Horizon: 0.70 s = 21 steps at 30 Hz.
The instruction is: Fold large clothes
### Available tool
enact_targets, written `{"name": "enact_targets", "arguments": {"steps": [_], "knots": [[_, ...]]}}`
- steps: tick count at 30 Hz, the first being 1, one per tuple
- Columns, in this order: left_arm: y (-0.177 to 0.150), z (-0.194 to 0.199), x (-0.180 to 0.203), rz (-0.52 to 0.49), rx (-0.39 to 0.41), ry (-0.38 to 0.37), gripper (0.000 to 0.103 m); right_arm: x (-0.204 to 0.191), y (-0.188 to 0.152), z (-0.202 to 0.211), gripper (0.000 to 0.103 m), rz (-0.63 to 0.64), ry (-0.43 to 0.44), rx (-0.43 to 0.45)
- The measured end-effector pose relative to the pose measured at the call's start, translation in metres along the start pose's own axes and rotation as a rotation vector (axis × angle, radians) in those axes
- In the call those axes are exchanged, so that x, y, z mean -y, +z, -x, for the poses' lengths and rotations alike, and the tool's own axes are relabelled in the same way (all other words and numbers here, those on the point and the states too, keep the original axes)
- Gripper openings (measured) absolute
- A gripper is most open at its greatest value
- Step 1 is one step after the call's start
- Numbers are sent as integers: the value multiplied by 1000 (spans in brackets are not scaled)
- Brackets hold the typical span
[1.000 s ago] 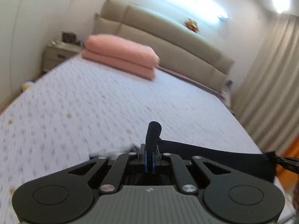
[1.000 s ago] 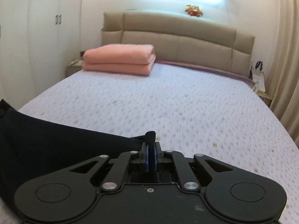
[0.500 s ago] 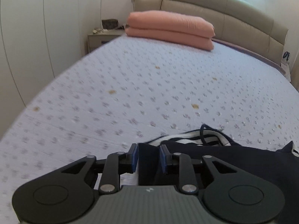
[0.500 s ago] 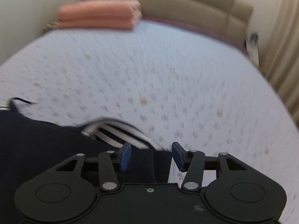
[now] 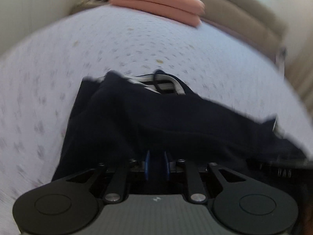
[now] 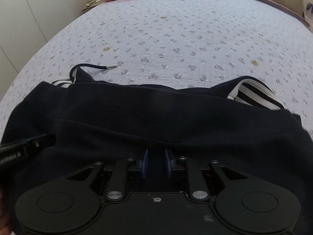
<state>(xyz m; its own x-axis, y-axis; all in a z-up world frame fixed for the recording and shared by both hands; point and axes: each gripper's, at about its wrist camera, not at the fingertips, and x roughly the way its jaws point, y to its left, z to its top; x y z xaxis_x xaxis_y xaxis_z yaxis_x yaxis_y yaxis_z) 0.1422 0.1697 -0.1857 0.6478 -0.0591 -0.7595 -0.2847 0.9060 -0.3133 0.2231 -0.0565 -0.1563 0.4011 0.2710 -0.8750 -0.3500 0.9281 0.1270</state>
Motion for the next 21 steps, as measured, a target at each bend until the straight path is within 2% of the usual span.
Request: {"name": "enact_targets", "arguments": {"steps": [1, 2, 4, 5, 7, 8, 11, 13, 15, 18, 21], "knots": [[4, 0, -6, 24, -16, -7, 7, 0, 0, 2, 19, -3, 0, -3], [9, 4, -10, 43, -27, -10, 7, 1, 0, 5, 18, -10, -3, -8], [13, 24, -15, 51, -10, -15, 8, 1, 1, 17, 22, -29, -24, -23], [14, 40, -17, 35, 8, -31, 11, -3, -3, 31, 27, -23, -23, -8], [11, 70, -20, 4, 33, -64, 14, -13, -15, 64, 31, -7, -7, 43], [5, 83, -23, -4, 32, -77, 15, -16, -23, 76, 36, -10, 1, 52], [-22, 104, -35, 14, 1, -81, 16, -28, -59, 94, 36, -24, -1, 11], [-40, 105, -45, 40, -46, -45, 15, -37, -83, 82, 36, 12, -49, -39], [-63, 106, -62, 97, -91, -20, 14, -41, -94, 73, 36, 25, -80, -26], [-84, 117, -81, 195, -106, -28, 14, -45, -88, 61, 37, 26, -108, -21], [-96, 139, -95, 255, -96, -40, 18, -50, -83, 66, 37, 31, -130, -40]]}}
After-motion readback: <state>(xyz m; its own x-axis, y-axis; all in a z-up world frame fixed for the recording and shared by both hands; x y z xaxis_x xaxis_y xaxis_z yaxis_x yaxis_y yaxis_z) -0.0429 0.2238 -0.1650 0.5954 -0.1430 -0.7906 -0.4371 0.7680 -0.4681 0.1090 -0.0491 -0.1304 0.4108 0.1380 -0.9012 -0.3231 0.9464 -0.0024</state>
